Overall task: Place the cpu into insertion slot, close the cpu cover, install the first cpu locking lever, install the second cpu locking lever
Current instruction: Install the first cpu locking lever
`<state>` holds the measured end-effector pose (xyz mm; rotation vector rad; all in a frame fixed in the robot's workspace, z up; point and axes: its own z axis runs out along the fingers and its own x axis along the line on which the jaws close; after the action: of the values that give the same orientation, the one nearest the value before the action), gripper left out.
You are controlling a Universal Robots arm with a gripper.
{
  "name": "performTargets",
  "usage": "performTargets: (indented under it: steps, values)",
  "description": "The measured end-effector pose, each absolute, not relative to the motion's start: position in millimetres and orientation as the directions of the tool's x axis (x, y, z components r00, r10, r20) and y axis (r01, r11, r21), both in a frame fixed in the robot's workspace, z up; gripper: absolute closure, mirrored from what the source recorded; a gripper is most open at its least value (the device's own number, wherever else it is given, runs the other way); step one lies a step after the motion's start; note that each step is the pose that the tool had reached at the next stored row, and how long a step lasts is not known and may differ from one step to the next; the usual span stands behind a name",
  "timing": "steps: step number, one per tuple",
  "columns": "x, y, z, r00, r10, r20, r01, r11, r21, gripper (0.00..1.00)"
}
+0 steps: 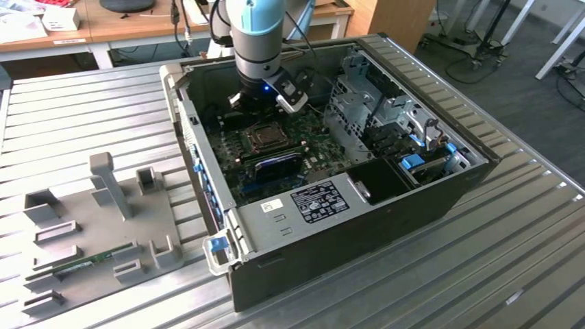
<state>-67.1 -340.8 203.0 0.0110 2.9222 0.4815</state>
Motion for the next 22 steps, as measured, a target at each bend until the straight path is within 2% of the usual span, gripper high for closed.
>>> performTargets:
  steps: [22]
  values:
    - [-63.1, -347.6, 188.6, -0.983, 0.047, -0.175, -0.012, 0.947, 0.32, 0.89]
